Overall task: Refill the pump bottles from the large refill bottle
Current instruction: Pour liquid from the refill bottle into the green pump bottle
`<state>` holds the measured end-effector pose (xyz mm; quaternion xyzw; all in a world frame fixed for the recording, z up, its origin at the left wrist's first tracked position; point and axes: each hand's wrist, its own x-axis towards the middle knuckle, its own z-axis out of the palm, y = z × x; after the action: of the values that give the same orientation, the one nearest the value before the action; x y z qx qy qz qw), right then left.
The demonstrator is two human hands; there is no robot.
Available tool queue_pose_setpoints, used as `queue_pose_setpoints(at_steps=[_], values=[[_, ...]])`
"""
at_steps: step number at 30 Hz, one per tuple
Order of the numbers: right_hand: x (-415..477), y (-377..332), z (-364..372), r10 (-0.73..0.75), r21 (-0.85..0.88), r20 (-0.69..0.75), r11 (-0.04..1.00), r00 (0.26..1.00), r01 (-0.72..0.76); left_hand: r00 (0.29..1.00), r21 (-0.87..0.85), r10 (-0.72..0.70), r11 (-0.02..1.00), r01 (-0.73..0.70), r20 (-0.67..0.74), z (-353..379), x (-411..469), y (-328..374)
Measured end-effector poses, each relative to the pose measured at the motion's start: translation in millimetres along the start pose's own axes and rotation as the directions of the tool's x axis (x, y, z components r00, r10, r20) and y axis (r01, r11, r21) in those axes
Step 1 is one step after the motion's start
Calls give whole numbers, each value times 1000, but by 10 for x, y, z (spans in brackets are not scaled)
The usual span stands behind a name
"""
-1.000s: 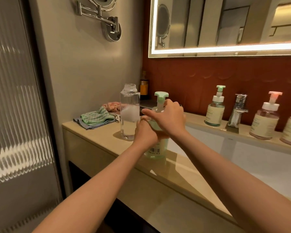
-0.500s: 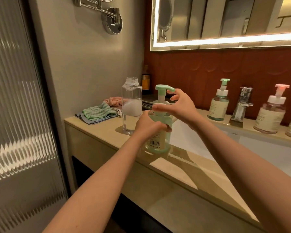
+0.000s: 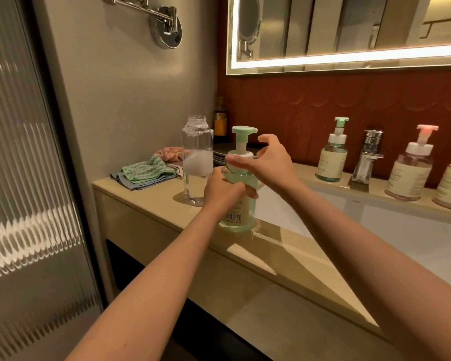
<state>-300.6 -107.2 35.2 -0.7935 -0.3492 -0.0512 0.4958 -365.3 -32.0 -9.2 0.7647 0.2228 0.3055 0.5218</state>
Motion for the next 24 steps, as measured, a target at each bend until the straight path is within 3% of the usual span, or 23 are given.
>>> queue_pose_setpoints(at_steps=[3,7,9,12,18,24], values=[[-4,-12,44,52,22,-90,998,995,-50,1000,-4,-19,1000,19,5,-19,-7,8],[12,12,-26,23,122,39,992,999,-28,1000,0,-17,1000,17,3,-43,-11,8],[4,22,-13,19,86,53,996,998,-24,1000,3,-17,1000,17,2,-39,-12,3],[-31,15,-6,-25,-15,-42,1000,999,24,1000,6,-14,1000,14,5,-39,-21,7],[-8,17,-15,-34,-1,38,999,999,34,1000,-4,-18,1000,18,2,-49,-6,8],[-27,-57,6,-53,-66,-45,997,998,50,1000,10,-16,1000,16,-2,-58,22,-16]])
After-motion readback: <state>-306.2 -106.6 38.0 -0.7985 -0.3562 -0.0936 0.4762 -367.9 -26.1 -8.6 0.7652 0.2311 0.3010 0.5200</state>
